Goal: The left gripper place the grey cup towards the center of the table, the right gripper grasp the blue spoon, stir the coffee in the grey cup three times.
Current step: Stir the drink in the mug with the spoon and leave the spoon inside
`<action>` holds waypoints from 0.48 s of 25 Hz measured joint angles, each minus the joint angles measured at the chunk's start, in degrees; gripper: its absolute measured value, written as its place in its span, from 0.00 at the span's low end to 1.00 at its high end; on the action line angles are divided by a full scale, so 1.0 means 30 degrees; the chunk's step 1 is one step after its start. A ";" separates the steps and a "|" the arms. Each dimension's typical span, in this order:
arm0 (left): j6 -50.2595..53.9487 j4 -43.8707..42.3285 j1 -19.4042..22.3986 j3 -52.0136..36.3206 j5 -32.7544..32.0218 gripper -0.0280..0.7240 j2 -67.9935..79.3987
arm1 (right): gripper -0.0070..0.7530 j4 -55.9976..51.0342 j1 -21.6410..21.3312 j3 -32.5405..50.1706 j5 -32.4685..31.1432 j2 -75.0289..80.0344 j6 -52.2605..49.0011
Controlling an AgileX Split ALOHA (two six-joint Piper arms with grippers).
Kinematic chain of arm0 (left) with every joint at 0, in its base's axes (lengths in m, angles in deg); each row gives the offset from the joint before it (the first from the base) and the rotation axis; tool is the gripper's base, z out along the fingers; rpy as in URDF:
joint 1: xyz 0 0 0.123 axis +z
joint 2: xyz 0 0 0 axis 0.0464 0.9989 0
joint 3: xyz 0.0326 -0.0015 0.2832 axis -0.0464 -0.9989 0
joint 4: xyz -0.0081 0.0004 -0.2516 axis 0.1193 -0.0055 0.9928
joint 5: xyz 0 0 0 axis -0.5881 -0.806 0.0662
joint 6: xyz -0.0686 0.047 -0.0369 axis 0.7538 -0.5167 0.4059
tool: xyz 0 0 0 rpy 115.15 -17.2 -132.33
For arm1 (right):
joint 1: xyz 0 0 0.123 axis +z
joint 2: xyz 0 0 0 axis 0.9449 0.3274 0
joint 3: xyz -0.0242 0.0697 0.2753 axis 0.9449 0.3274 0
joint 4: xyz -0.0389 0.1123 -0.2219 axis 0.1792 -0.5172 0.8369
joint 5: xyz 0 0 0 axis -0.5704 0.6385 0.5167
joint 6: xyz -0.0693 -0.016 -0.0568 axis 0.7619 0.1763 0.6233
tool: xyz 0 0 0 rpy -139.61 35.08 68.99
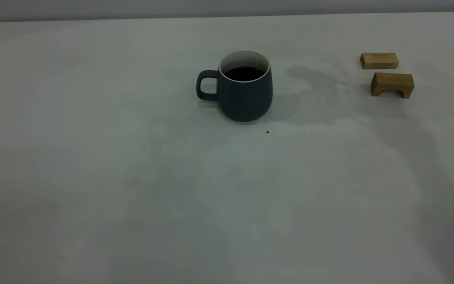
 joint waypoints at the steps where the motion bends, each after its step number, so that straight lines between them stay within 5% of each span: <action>1: 0.0000 0.0000 0.0000 0.0000 0.0000 0.48 0.0000 | 0.18 -0.0145 0.0014 0.0000 -0.0137 0.0000 -0.0320; 12: 0.0000 0.0000 0.0000 0.0000 0.0000 0.48 0.0000 | 0.18 -0.1934 0.0014 0.0000 -0.2193 0.0000 -0.9627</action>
